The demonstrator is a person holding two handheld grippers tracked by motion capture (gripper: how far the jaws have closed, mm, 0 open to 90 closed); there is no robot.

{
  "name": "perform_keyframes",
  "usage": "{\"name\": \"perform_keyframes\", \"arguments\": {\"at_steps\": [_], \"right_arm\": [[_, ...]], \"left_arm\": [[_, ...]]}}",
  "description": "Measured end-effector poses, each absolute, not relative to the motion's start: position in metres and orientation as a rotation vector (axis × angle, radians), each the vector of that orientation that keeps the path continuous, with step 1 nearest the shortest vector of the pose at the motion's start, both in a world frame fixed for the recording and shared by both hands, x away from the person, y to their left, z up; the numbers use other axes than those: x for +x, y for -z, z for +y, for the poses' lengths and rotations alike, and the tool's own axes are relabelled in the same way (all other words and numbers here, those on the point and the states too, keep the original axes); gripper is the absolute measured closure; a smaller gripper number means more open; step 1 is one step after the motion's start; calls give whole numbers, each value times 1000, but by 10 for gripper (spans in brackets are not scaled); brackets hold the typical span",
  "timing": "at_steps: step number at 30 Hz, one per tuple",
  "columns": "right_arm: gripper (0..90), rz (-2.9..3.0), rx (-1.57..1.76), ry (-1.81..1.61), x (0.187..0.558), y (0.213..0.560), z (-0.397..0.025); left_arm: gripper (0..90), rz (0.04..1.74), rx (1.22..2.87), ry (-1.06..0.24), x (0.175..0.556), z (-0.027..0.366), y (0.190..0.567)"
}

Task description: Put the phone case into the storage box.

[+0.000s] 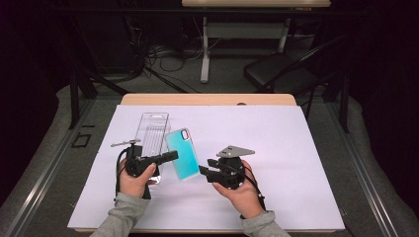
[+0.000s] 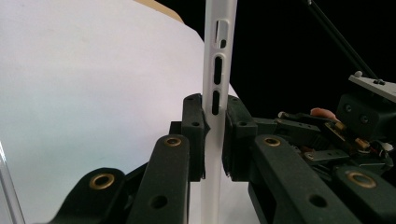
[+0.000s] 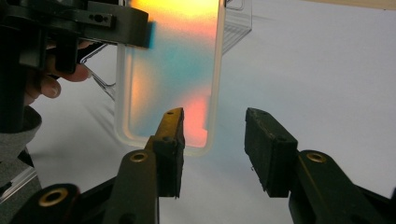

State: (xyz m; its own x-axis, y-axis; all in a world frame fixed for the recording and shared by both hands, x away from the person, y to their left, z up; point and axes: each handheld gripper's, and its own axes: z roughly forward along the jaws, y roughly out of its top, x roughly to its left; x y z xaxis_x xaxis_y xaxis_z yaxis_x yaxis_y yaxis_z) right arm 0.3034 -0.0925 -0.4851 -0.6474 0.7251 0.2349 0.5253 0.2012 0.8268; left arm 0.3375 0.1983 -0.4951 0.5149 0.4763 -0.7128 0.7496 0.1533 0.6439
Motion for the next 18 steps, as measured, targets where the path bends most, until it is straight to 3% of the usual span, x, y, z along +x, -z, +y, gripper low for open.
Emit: {"name": "perform_keyframes", "arguments": {"at_steps": [18], "right_arm": [[486,2251,1169,-1492,306,479,-104]], "left_arm": [[815,1067,1528,285,340,203,492]]}}
